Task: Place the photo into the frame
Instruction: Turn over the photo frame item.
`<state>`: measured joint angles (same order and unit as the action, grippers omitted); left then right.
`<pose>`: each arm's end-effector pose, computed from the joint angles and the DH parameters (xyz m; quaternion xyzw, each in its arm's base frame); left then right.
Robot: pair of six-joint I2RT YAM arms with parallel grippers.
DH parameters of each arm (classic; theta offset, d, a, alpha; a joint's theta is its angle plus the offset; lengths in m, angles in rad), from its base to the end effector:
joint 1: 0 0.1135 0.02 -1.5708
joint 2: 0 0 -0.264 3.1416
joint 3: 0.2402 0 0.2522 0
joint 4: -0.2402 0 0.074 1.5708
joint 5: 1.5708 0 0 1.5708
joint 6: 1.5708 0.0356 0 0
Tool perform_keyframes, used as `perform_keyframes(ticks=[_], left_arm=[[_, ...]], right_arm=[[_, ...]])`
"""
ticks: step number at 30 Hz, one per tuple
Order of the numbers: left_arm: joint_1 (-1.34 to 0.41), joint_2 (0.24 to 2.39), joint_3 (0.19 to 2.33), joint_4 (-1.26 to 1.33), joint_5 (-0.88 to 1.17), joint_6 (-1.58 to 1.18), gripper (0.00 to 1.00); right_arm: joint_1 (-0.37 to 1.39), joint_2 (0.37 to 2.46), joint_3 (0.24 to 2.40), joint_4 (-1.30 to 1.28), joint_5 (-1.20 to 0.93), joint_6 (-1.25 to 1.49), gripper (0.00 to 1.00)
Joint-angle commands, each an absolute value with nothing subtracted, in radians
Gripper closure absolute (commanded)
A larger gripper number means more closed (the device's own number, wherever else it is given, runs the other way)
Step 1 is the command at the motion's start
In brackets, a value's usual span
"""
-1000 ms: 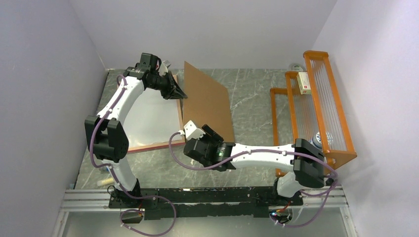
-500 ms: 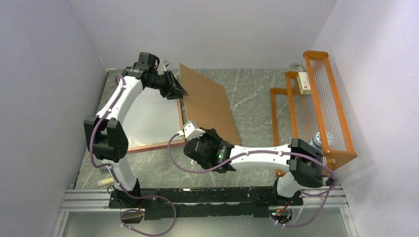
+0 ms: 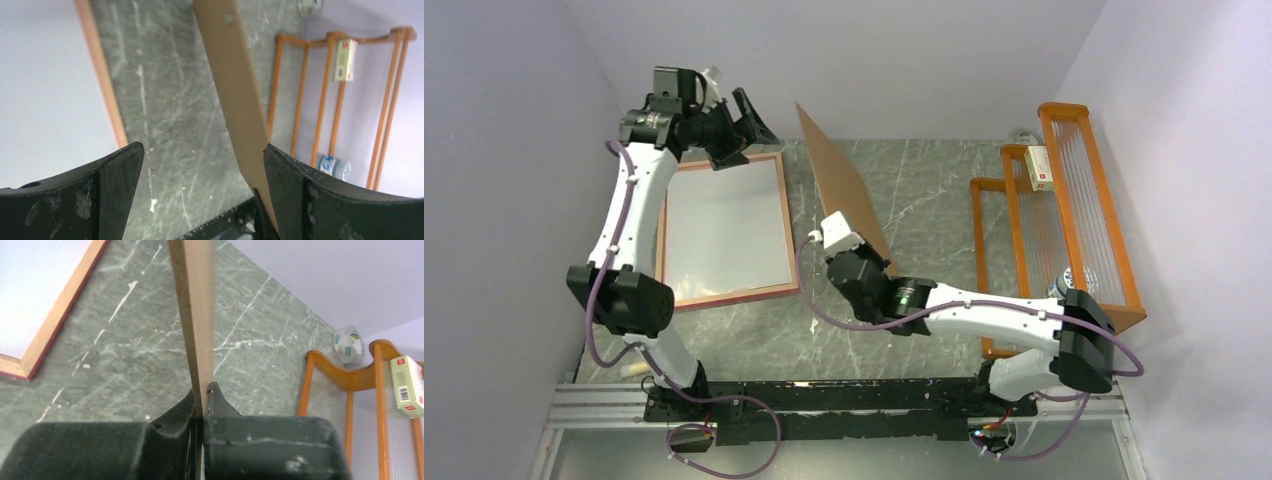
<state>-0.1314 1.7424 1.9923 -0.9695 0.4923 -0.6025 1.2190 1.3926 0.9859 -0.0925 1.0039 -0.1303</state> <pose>0.3615 -0.0647 0.4229 -0.1083 0.8824 -0.3508 0.2941 0.1328 0.2747 0.2869 -0.2790 0.7421 -0.1221 0.5971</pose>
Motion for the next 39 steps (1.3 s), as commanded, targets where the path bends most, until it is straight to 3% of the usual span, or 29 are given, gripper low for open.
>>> perform_keyframes(ticks=[1, 8, 13, 20, 39], left_arm=[[-0.09, 1.627, 2.013, -0.987, 0.331, -0.545, 0.06], [-0.071, 1.516, 1.809, -0.883, 0.384, -0.595, 0.06], [-0.071, 1.491, 1.59, -0.767, 0.538, -0.704, 0.06], [-0.074, 1.483, 1.285, -0.371, 0.805, -0.963, 0.08], [-0.164, 1.425, 1.107, -0.091, 0.775, -1.277, 0.06]], right_arm=[[1.153, 1.281, 1.029, 0.013, 0.905, -0.029, 1.0], [0.933, 1.153, 1.111, -0.108, 0.711, 0.394, 1.0], [0.825, 1.081, 1.109, -0.133, 0.664, 0.656, 1.0], [0.775, 0.992, 1.067, -0.084, 0.618, 0.881, 1.0], [0.747, 0.877, 0.934, 0.218, 0.498, 1.192, 1.0]])
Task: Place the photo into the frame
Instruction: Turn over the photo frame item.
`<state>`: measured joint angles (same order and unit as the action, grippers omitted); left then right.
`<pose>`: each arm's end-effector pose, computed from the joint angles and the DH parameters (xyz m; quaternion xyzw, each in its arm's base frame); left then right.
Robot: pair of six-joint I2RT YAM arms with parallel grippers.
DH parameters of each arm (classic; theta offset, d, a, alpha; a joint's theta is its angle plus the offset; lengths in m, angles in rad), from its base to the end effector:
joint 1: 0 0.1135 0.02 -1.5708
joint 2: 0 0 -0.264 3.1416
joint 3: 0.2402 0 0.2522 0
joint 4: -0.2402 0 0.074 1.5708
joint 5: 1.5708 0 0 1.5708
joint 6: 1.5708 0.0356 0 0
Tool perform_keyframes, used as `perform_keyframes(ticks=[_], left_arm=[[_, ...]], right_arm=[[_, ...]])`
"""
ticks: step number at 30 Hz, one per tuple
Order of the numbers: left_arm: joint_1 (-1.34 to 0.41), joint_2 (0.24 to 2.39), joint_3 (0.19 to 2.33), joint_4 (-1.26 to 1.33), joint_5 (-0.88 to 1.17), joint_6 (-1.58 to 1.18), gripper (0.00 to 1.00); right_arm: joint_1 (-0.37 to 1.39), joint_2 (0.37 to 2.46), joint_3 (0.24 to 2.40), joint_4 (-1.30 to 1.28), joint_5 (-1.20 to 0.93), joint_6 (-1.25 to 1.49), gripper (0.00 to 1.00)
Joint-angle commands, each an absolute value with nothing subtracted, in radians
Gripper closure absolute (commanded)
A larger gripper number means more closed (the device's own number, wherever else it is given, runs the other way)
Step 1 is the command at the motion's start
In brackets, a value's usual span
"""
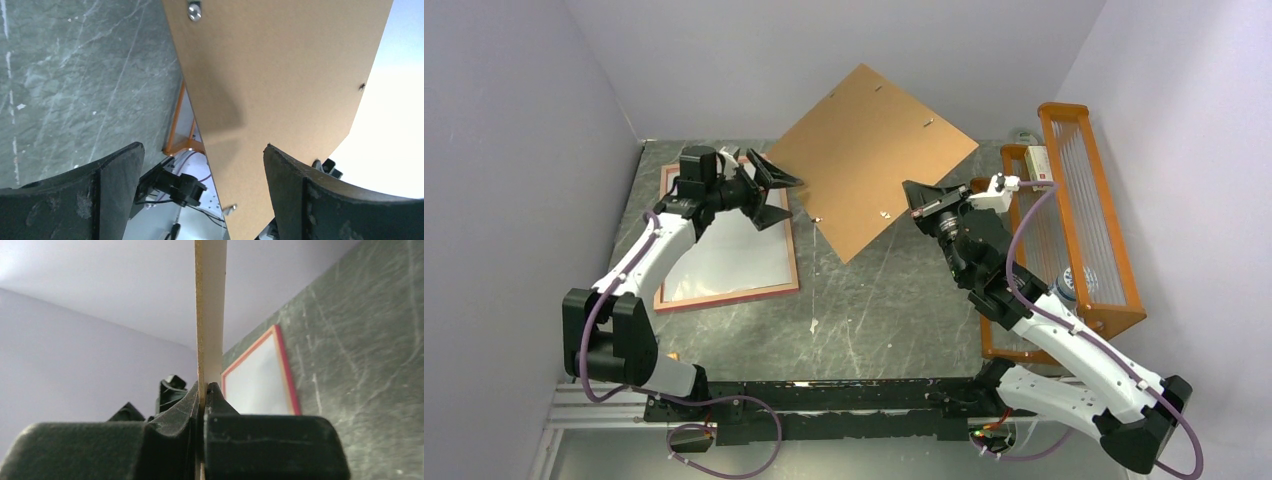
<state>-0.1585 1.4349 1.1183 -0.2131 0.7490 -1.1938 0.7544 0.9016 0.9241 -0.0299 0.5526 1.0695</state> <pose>0.3142 -0.0748 0.3053 -0.2414 0.7917 -0.5372 0.1624 0.1615 0.1261 0.3853 0.2969 0.6442 0.4174 0.5680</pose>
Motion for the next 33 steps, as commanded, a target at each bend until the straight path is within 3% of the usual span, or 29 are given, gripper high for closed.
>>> perform_keyframes(ticks=[1, 4, 7, 14, 17, 18, 21, 24, 28, 33], left_arm=[[-0.164, 1.428, 1.103, -0.069, 0.776, -1.287, 0.06], [-0.164, 1.433, 1.088, 0.051, 0.778, -1.336, 0.08], [-0.164, 1.436, 1.069, 0.204, 0.778, -1.407, 0.2], [-0.163, 1.399, 1.041, 0.505, 0.747, -1.505, 0.68], [-0.159, 1.39, 1.067, 0.522, 0.752, -1.477, 0.95], [-0.155, 1.389, 1.078, 0.519, 0.757, -1.463, 0.97], [-0.131, 1.388, 1.122, 0.482, 0.781, -1.415, 0.97], [-0.09, 1.389, 1.173, 0.422, 0.806, -1.365, 0.98], [-0.047, 1.42, 1.311, 0.219, 0.86, -1.216, 0.98], [-0.043, 1.47, 1.475, -0.12, 0.923, -0.901, 0.98]], right_arm=[[0.745, 0.879, 0.932, 0.225, 0.482, 1.207, 1.0], [0.741, 0.876, 0.922, 0.246, 0.452, 1.249, 1.0], [0.737, 0.873, 0.917, 0.249, 0.433, 1.282, 1.0], [0.734, 0.853, 0.885, 0.232, 0.431, 1.318, 1.0], [0.732, 0.838, 0.869, 0.203, 0.435, 1.319, 1.0], [0.732, 0.831, 0.866, 0.176, 0.437, 1.317, 0.95], [0.731, 0.806, 0.849, 0.129, 0.428, 1.277, 0.59], [0.731, 0.77, 0.798, 0.107, 0.412, 1.244, 0.38], [0.731, 0.725, 0.741, 0.012, 0.417, 1.206, 0.21], [0.731, 0.664, 0.734, -0.166, 0.508, 1.167, 0.11]])
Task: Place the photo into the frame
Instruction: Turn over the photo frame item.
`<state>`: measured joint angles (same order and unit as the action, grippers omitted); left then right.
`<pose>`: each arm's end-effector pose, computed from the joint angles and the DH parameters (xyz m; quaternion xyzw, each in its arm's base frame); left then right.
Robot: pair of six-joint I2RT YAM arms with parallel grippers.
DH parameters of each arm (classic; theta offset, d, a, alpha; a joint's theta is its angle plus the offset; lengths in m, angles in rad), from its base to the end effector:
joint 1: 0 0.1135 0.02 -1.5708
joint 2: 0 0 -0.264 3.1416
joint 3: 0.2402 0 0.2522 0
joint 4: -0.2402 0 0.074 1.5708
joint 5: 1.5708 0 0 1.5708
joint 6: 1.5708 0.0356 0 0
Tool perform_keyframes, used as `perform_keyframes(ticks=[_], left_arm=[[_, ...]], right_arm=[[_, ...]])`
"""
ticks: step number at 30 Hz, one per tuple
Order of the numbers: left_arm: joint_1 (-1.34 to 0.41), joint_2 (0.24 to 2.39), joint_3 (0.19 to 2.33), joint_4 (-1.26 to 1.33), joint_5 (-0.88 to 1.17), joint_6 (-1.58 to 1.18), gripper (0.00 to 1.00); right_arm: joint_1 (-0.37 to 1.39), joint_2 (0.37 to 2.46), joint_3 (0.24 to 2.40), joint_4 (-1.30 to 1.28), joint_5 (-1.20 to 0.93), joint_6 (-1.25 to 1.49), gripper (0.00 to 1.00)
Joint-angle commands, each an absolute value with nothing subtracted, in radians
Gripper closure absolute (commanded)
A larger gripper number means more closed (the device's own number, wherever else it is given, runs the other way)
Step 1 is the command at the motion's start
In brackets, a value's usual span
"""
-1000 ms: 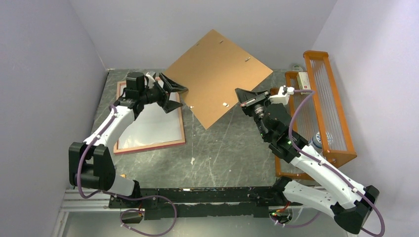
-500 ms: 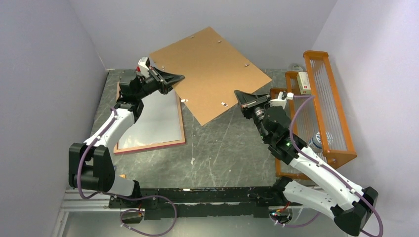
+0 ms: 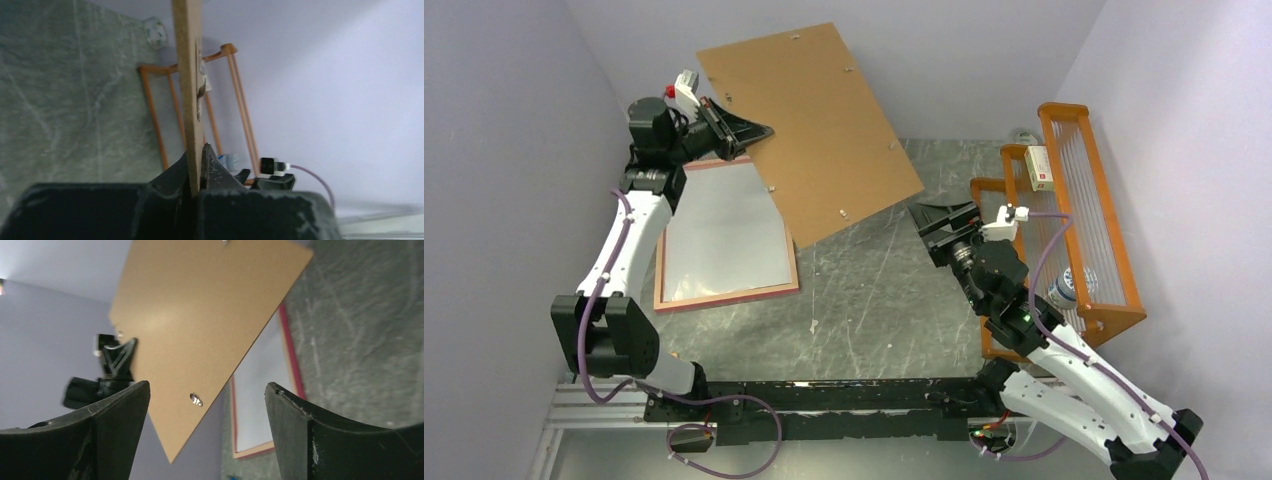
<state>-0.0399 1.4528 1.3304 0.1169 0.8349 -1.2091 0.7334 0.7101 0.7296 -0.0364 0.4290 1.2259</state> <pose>0.3359 -0.0398 0.4048 -0.1193 0.6983 -0.6101 0.3549 0.1361 0.1027 0.3486 0.3146 0.6393 0.4842 0.5078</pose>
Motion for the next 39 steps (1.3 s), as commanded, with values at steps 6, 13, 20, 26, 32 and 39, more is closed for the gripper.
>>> perform_keyframes(ticks=[6, 13, 20, 26, 32, 39], left_arm=[[-0.041, 1.514, 1.585, -0.385, 1.08, -0.643, 0.97], [-0.041, 1.513, 1.633, -0.475, 1.195, -0.54, 0.98], [-0.041, 1.504, 1.617, -0.39, 1.29, -0.611, 0.97], [-0.042, 1.505, 1.608, -0.22, 1.359, -0.739, 0.97], [-0.042, 1.533, 1.596, 0.033, 1.418, -0.94, 0.97], [-0.038, 1.542, 1.572, 0.126, 1.433, -1.02, 0.97]], right_arm=[[0.696, 0.692, 0.832, -0.191, 0.496, 0.921, 0.04], [0.443, 0.912, 1.011, -0.133, 0.008, 0.767, 0.03], [0.318, 1.062, 0.98, 0.105, -0.444, 0.808, 0.03], [0.273, 1.109, 0.93, 0.222, -0.541, 0.879, 0.04], [0.248, 1.153, 0.928, 0.3, -0.594, 0.894, 0.08], [0.237, 1.195, 0.92, 0.511, -0.726, 0.994, 0.32]])
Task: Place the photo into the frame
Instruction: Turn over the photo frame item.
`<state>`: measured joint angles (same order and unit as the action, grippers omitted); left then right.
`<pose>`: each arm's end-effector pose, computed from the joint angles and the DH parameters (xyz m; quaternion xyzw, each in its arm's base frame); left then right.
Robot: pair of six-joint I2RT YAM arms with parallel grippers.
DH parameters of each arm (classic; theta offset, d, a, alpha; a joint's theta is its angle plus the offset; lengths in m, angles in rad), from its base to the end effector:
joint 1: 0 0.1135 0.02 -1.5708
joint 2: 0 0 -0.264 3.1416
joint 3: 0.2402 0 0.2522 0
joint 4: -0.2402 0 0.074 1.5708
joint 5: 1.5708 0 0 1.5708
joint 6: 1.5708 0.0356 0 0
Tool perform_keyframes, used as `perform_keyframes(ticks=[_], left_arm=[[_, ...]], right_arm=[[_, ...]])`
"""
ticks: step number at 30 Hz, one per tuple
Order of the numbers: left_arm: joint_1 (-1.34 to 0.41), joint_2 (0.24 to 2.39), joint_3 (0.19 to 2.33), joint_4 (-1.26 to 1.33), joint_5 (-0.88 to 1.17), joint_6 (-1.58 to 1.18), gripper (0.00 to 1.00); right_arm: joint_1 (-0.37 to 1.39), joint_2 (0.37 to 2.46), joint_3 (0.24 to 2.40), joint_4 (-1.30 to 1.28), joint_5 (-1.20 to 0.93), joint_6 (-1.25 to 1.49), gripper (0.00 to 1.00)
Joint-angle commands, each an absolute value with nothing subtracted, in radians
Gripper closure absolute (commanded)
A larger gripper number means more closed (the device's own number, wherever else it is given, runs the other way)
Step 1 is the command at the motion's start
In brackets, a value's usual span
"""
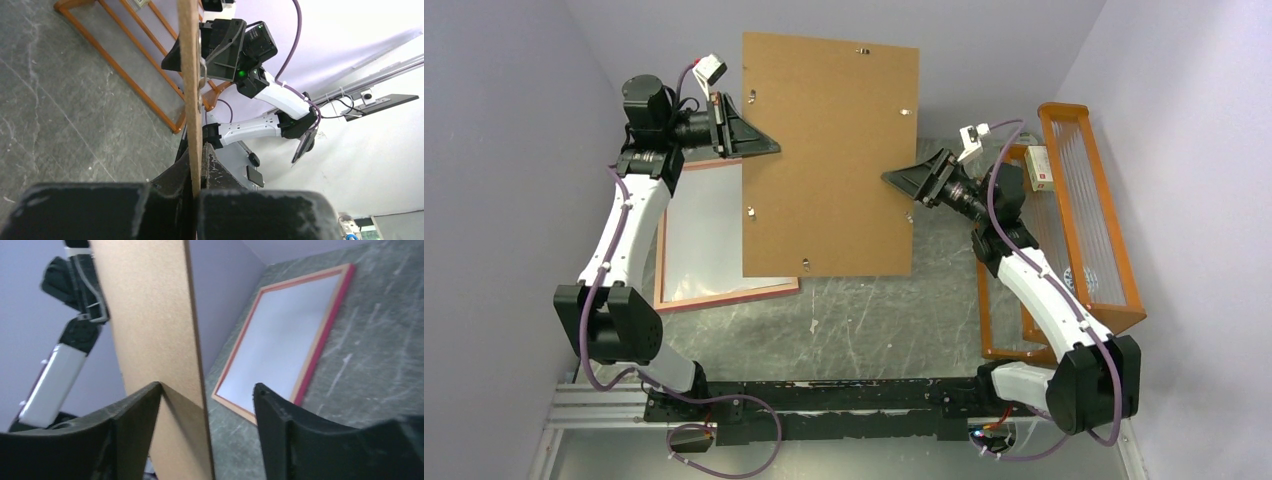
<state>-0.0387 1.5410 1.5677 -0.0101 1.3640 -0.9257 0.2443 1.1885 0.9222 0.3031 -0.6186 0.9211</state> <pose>0.3351 -0.0478 0.4452 0.1723 0.6845 -0.6483 0.2854 0.2634 0.0869 0.3557 0.0127 0.6963 0.5538 0.4564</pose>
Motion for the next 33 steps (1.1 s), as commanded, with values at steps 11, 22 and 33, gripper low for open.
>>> perform_keyframes(ticks=[11, 22, 33], left_arm=[[-0.01, 1.552, 1.56, 0.047, 1.379, -0.981, 0.94], [0.075, 1.571, 1.599, -0.351, 1.188, -0.665, 0.24], [0.27, 1.567, 1.594, -0.716, 0.667, -0.394, 0.07]], right_arm=[[0.228, 1.198, 0.919, 0.729, -0.8, 1.154, 0.95], [0.221, 1.219, 0.863, 0.846, -0.717, 1.383, 1.0], [0.19, 1.186, 0.895, 0.593, -0.66, 1.253, 1.0]])
